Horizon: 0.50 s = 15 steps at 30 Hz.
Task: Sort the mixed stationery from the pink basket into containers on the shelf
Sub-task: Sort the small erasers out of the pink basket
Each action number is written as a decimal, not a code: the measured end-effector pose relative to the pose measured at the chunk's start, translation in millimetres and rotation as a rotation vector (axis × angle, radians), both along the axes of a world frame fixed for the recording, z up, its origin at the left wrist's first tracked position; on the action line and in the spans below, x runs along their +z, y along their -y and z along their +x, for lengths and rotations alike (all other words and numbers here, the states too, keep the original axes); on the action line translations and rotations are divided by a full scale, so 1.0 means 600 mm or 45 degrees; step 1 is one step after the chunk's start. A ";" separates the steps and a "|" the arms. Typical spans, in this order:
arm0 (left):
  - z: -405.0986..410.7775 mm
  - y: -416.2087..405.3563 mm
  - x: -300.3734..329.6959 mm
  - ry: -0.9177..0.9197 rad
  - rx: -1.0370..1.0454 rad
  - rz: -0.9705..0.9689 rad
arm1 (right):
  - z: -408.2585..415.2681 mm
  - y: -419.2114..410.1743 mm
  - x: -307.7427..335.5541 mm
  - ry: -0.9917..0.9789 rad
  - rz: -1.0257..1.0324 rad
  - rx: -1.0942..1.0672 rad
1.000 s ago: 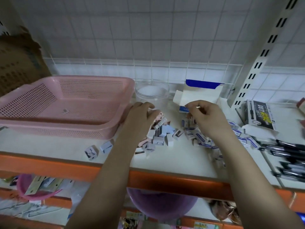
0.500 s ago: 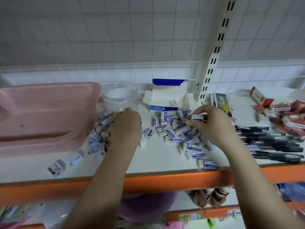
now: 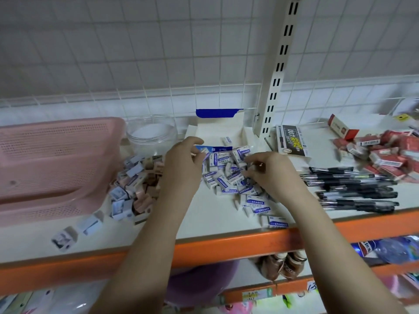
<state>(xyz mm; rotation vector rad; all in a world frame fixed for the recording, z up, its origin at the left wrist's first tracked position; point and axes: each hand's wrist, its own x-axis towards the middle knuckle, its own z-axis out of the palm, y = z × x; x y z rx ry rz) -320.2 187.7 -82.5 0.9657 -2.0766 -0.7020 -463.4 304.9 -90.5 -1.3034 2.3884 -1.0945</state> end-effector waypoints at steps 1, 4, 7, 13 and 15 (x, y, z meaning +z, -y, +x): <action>-0.010 -0.006 0.001 -0.067 -0.053 0.063 | 0.000 -0.002 0.001 -0.005 -0.049 -0.034; -0.046 -0.026 -0.004 -0.137 -0.236 0.241 | -0.014 -0.022 0.009 -0.078 -0.291 -0.235; -0.079 -0.048 -0.018 0.008 -0.379 0.269 | -0.027 -0.048 0.015 -0.055 -0.431 -0.356; -0.006 -0.048 -0.006 0.224 -0.108 -0.183 | -0.007 -0.040 0.017 0.014 -0.431 -0.240; 0.048 -0.040 -0.002 0.271 0.123 -0.292 | 0.017 -0.010 0.022 0.042 -0.393 -0.102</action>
